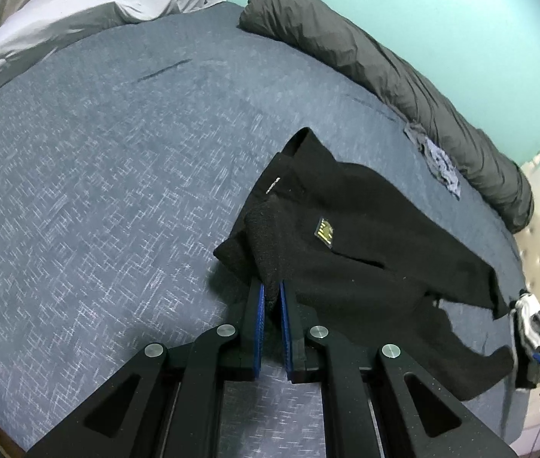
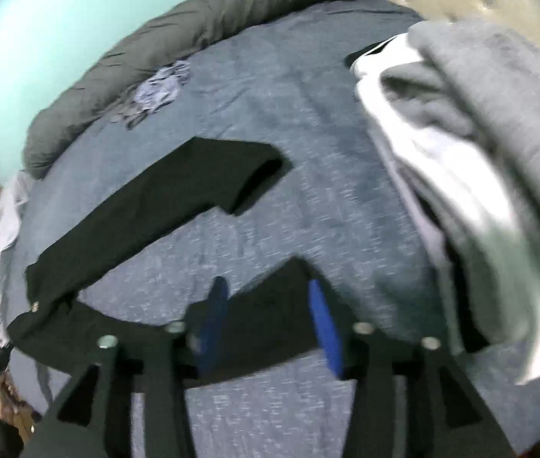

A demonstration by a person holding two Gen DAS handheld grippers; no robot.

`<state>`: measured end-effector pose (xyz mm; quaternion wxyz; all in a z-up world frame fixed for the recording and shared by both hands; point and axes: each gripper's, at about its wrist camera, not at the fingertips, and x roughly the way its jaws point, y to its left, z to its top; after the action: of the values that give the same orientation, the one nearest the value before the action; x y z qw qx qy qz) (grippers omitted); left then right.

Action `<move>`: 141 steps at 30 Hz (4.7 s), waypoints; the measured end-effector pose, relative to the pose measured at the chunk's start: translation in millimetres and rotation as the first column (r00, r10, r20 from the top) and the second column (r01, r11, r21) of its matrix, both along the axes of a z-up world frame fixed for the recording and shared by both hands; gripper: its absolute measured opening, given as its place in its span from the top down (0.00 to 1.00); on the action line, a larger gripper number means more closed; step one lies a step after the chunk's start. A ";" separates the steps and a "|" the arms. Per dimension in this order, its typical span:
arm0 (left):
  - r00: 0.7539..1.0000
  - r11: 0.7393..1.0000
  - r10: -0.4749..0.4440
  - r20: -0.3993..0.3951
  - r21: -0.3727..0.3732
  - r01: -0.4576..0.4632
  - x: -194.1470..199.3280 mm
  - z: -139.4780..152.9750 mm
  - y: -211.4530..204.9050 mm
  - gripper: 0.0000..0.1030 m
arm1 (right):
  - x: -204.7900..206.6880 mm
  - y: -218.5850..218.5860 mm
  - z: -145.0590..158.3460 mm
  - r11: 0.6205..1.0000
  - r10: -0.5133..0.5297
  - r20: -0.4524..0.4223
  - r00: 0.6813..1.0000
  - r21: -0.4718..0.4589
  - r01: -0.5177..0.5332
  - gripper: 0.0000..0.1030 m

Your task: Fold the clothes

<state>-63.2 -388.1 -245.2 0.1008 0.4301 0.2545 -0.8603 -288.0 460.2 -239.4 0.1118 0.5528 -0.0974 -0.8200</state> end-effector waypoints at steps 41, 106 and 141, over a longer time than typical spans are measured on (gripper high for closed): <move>0.999 0.999 0.036 -0.027 0.010 -0.036 8.8 25.1 -8.3 0.92 | 16.0 22.2 68.3 0.973 0.200 -0.047 0.979 -0.108 -0.204 0.91; 0.981 0.982 0.126 0.146 0.123 -0.145 78.4 -57.0 -13.2 0.87 | 101.3 55.7 -99.8 0.985 0.155 0.192 0.969 0.049 -0.168 0.92; 0.990 0.995 -0.053 0.135 -0.078 0.063 -155.9 -34.7 1.3 0.53 | -78.3 -69.9 -66.3 0.995 0.103 -0.035 0.994 0.002 -0.103 0.49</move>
<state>-219.1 -386.8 -279.8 0.1098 0.4890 0.1992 -0.8421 -366.3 390.3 -305.7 0.1557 0.5427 -0.0666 -0.8227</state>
